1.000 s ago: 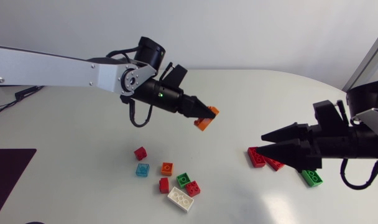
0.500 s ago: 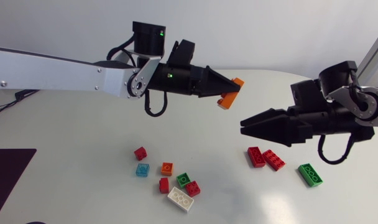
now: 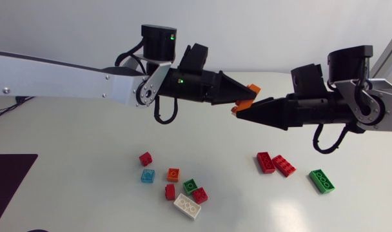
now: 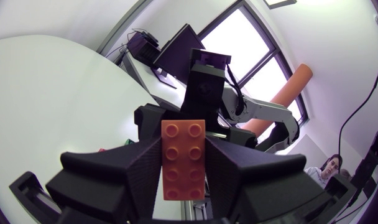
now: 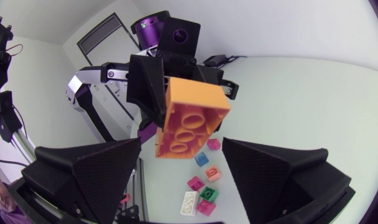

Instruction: Sort duplo bricks by size, large to the right and small to the left

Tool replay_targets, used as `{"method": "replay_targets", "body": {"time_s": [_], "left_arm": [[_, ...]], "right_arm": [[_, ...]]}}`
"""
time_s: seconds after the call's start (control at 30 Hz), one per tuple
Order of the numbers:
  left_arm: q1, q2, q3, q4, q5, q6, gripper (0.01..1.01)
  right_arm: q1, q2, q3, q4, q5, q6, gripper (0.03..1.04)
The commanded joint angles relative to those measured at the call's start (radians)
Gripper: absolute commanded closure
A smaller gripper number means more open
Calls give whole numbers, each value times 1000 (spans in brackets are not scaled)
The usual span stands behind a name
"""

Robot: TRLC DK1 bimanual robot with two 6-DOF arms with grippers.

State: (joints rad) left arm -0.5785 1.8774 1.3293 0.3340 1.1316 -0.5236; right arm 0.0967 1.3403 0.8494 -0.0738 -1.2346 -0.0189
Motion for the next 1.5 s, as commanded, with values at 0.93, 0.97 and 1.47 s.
{"method": "replay_targets", "body": {"time_s": [0.93,0.97,1.47], "left_arm": [[160,-70,113,-711,-256,605,33],[160,-70,88,-714,-289,620,36],[-52,-109,-105,-1020,-897,952,41]], "right_arm": [[-318,-135,-101,-457,316,-570,903],[-328,-158,-128,-446,389,-595,903],[-399,-24,-260,-231,885,-653,889]]}}
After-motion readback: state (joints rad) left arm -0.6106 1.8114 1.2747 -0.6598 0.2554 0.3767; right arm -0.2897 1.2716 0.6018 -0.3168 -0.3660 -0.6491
